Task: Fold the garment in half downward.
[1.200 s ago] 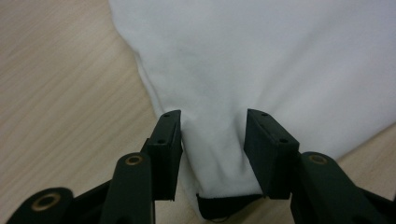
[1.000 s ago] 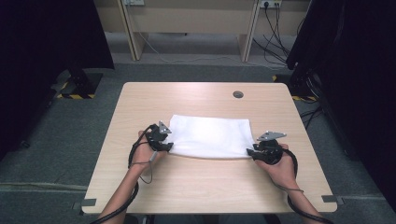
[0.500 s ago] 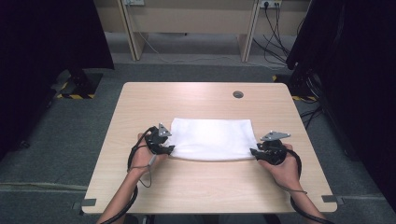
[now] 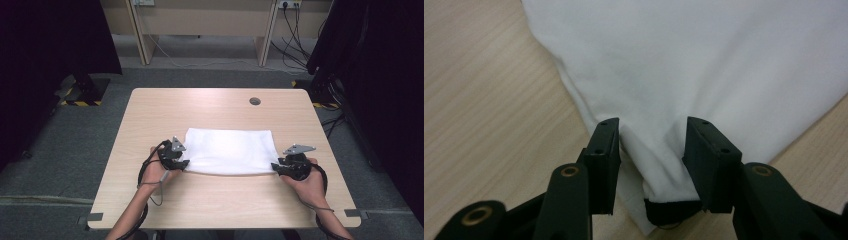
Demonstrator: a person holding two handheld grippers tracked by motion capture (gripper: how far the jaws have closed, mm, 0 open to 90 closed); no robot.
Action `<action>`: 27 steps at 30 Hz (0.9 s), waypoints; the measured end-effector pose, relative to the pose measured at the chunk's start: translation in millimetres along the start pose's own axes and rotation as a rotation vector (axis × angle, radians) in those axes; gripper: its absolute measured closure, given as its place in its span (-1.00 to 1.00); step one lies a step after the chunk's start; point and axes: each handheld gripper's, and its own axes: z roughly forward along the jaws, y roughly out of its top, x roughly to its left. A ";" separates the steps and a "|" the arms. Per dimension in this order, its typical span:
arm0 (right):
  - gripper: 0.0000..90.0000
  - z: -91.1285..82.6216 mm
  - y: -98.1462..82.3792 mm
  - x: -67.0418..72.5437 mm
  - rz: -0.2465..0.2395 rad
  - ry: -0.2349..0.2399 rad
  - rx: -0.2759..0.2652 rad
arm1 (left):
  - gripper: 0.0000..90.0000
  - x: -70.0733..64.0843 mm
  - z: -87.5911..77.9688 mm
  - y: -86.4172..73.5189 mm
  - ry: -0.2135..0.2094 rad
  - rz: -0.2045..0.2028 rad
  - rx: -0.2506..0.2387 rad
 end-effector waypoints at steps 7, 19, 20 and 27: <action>0.33 1.4 1.4 -0.8 -0.003 0.001 0.001 | 0.19 1.9 0.6 -1.9 -0.002 -0.019 -0.013; 0.19 13.5 12.4 11.8 -0.026 0.016 0.006 | 0.05 2.8 6.7 5.1 0.030 -0.007 -0.019; 0.19 14.1 13.1 11.9 -0.028 0.015 0.006 | 0.08 3.1 6.8 4.6 0.019 -0.013 -0.019; 0.04 9.2 15.1 13.2 -0.005 0.019 -0.028 | -0.07 7.3 -1.6 2.3 0.010 -0.059 -0.072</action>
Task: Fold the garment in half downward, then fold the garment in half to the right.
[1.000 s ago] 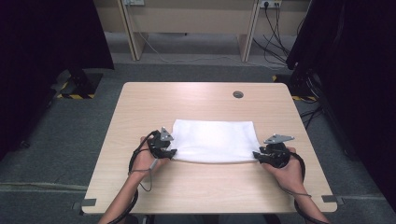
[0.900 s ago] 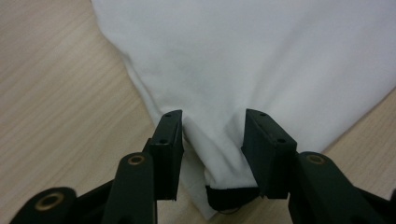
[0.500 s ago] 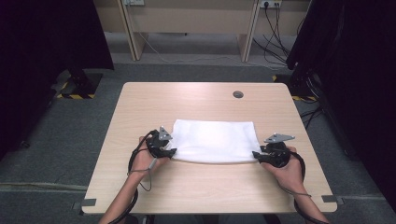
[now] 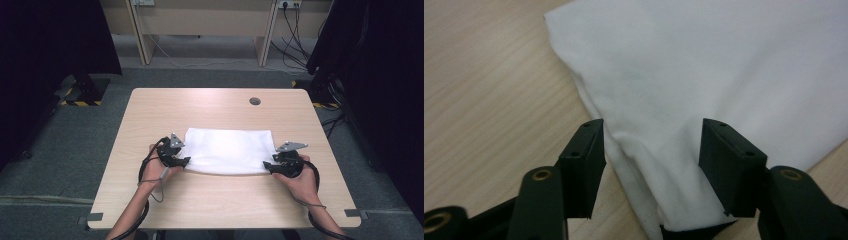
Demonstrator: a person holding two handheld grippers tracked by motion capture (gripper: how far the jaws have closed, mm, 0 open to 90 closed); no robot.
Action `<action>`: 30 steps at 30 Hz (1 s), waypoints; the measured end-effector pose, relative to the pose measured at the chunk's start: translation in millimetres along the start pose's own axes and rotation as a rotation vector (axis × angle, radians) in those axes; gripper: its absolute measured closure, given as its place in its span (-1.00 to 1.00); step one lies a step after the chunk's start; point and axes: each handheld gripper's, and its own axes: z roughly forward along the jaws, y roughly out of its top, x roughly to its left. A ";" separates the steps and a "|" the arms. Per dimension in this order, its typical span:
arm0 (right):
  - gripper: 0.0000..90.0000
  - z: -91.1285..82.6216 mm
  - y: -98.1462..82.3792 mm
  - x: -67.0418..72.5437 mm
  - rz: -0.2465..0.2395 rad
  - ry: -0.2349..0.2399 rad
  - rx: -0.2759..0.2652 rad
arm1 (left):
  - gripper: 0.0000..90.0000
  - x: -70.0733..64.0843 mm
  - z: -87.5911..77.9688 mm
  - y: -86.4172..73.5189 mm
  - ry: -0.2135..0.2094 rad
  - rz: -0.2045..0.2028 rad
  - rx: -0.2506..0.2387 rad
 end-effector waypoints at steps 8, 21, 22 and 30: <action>-0.20 -6.7 7.4 8.8 -0.009 0.032 -0.051 | -0.45 3.2 -22.0 -14.0 0.000 -0.049 -0.086; -0.33 -31.0 -1.2 -3.0 0.048 0.028 -0.110 | -0.52 10.9 -43.1 -17.1 0.018 -0.075 -0.125; -0.33 -32.6 -2.4 -3.8 0.050 0.025 -0.109 | -0.52 10.3 -42.7 -15.5 0.019 -0.076 -0.125; -0.34 -41.4 -6.9 -7.9 0.042 0.008 -0.113 | -0.50 11.3 -37.1 7.8 0.018 -0.050 -0.130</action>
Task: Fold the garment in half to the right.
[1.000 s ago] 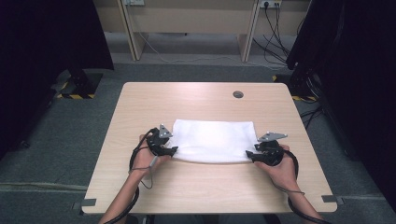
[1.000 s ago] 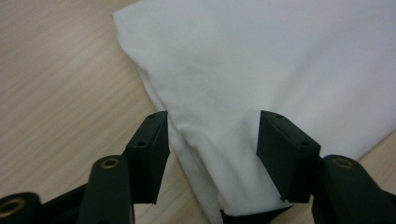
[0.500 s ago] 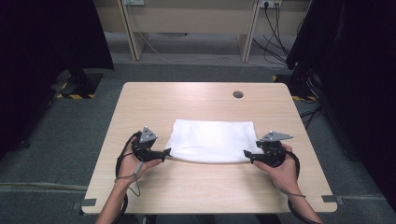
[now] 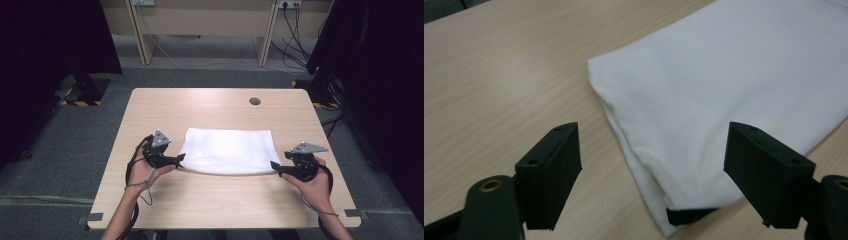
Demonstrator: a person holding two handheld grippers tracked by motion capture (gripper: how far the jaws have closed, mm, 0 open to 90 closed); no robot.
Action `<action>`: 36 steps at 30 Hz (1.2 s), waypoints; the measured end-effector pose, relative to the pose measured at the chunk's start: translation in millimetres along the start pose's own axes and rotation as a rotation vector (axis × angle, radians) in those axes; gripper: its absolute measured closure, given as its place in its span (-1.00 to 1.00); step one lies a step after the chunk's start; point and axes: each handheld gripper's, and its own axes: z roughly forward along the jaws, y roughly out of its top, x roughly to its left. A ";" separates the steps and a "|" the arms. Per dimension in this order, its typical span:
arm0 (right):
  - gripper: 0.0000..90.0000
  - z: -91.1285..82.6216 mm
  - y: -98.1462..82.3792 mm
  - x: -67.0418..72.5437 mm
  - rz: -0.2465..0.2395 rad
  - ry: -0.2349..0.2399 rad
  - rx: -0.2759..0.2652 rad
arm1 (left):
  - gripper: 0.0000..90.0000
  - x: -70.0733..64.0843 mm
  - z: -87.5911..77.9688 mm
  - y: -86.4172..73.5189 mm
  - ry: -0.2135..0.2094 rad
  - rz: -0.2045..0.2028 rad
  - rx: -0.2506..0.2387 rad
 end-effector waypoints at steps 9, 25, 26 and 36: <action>-0.37 5.4 12.5 5.3 -0.021 0.030 -0.003 | -0.37 28.5 37.2 39.0 0.035 -0.031 0.020; -0.38 16.6 20.3 12.9 -0.057 0.054 0.008 | 0.06 45.8 101.6 60.6 -0.013 -0.076 0.142; -0.38 16.6 20.3 12.9 -0.057 0.054 0.008 | 0.06 46.4 109.3 61.2 -0.019 -0.070 0.170; -0.38 16.0 27.5 18.3 -0.084 0.063 0.000 | 0.26 50.9 123.1 57.0 -0.017 -0.125 0.254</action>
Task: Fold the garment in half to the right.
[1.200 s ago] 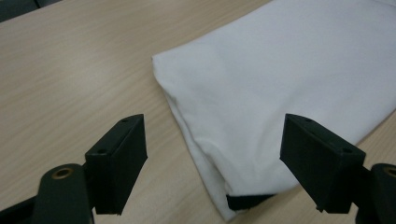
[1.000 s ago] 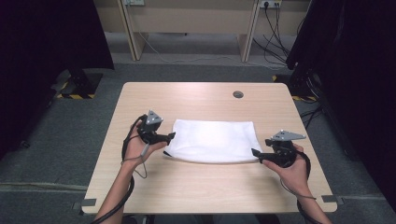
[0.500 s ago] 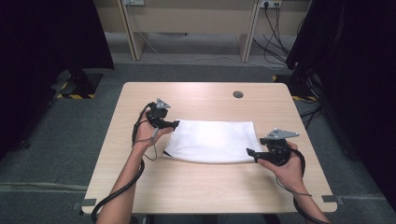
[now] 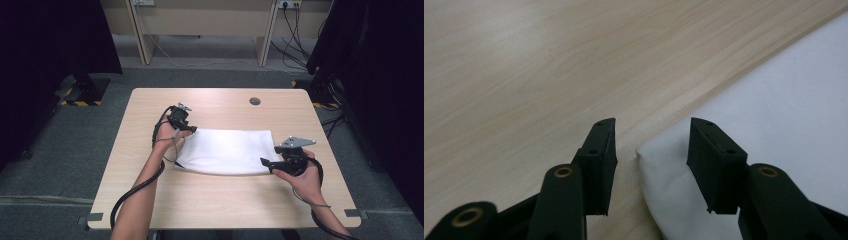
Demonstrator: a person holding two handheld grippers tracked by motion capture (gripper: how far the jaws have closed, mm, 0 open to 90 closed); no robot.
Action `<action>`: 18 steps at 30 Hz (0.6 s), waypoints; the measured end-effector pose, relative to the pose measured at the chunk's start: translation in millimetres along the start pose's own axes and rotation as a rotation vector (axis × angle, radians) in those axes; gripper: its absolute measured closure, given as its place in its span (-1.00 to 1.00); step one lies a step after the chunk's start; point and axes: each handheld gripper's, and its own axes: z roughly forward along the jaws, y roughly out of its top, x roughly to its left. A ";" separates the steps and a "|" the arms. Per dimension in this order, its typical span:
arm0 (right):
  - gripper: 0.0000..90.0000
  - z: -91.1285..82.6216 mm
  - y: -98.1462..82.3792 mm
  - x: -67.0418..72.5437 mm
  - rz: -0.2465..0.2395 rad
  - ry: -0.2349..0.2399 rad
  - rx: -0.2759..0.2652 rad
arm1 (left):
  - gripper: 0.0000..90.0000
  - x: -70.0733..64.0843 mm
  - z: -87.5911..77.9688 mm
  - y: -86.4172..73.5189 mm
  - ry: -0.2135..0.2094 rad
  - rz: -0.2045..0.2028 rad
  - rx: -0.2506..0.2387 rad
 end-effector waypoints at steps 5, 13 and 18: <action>-0.38 2.0 1.2 0.4 -0.007 -0.001 0.012 | 0.34 0.1 3.4 -1.8 -0.014 0.013 -0.002; -0.37 1.4 3.7 1.9 -0.018 -0.001 0.014 | 0.42 -0.9 4.6 -4.1 -0.014 0.018 -0.014; -0.36 1.7 4.9 3.5 -0.027 0.000 0.019 | 0.57 -0.3 5.7 -5.1 -0.027 0.014 -0.013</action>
